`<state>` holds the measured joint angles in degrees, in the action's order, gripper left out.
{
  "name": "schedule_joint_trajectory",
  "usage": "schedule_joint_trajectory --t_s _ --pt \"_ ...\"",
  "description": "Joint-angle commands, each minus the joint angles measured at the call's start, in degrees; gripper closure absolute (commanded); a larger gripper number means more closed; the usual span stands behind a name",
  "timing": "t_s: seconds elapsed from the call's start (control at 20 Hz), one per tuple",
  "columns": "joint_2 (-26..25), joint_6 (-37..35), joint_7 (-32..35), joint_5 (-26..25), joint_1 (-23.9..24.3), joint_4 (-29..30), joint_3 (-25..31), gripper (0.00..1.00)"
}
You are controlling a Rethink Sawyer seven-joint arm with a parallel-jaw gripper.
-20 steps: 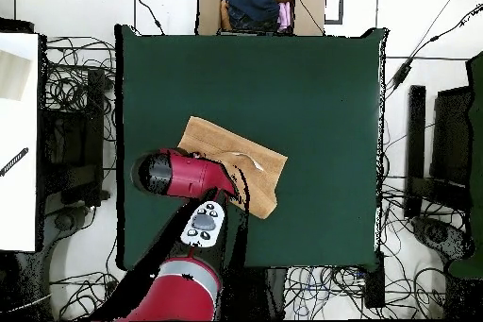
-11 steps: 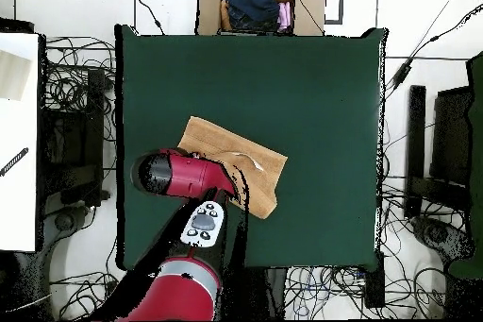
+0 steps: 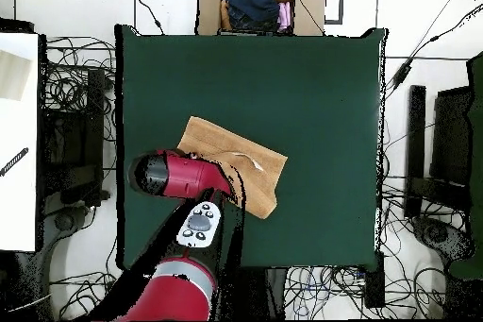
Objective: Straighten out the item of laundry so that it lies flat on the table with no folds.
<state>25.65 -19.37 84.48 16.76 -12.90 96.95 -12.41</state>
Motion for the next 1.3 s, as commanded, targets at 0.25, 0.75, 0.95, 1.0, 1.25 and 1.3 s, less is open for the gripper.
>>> schedule_joint_trajectory --t_s 0.25,0.75,0.95,1.0,1.25,1.3 --pt "-1.8 1.7 19.7 5.3 -4.8 1.7 3.5 0.00" --pt "-2.9 1.8 21.7 9.1 -8.4 2.0 1.8 0.00" --pt "-2.9 1.0 22.8 9.9 -9.7 2.0 1.0 0.00" --pt "-2.9 1.0 22.6 10.0 -9.3 2.1 1.5 0.00" --pt "-2.9 0.4 22.6 9.6 -8.7 2.2 2.0 0.00" --pt "-2.8 0.5 22.4 9.5 -8.2 2.3 2.5 0.00"
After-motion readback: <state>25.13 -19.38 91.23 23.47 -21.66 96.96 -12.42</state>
